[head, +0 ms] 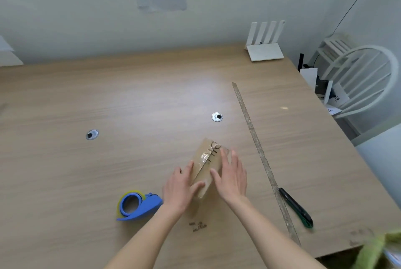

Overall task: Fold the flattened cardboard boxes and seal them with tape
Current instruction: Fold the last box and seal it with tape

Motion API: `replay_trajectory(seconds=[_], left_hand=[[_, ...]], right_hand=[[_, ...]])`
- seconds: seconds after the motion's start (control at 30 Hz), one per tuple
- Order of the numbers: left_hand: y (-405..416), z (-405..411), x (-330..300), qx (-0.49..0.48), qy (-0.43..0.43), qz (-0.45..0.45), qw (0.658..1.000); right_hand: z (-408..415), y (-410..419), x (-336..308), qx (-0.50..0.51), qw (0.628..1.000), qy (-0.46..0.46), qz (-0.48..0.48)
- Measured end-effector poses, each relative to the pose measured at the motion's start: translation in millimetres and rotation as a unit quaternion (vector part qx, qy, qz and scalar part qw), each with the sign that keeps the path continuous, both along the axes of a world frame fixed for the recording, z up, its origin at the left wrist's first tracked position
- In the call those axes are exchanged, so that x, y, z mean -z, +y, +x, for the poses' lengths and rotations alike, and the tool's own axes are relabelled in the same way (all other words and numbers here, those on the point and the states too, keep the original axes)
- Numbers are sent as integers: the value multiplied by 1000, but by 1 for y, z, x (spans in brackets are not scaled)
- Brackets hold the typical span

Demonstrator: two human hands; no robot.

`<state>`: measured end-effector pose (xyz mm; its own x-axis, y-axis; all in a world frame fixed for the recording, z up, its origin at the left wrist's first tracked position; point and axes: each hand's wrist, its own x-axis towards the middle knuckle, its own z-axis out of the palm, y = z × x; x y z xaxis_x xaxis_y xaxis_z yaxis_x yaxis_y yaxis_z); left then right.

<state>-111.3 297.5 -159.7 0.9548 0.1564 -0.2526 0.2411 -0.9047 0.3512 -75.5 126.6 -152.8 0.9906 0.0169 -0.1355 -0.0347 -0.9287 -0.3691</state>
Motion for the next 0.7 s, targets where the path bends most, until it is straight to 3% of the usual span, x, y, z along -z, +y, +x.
replay_trajectory(seconds=[0.1,0.2,0.3,0.43,0.57,0.7], left_hand=[[-6,-9,2,-74,-14,-3,997],[0,-22,9,-51,-33,-69,996],[7,-36,19,-19,-56,-165,984],[-1,-45,29,-47,-94,-213,971],[-14,-45,25,-60,-91,-209,972],[-2,-55,16,-75,-113,-136,981]], right_hand=[[-7,10,8,-27,992,58,105],[-20,0,23,-96,974,117,167],[-20,-12,29,-102,975,98,171],[-13,-13,28,-127,969,66,203],[-8,-19,26,-154,964,95,194],[-9,-28,20,-168,970,77,160]])
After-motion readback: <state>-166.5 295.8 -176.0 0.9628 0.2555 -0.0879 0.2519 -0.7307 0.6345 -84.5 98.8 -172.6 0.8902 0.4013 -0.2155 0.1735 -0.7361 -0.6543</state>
